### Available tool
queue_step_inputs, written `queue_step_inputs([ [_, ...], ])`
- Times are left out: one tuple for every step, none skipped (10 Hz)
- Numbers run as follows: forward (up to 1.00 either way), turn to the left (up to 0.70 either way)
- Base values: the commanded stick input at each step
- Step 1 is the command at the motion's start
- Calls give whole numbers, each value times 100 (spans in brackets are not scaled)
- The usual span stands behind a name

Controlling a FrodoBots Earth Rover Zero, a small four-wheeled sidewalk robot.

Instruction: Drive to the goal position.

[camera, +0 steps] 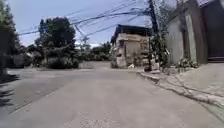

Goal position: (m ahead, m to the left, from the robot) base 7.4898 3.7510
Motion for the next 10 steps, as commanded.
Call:
queue_step_inputs([
  [100,0],
  [100,0],
  [100,0],
  [100,0],
  [100,0],
  [100,0],
  [100,0],
  [100,0],
  [100,0],
  [100,0],
])
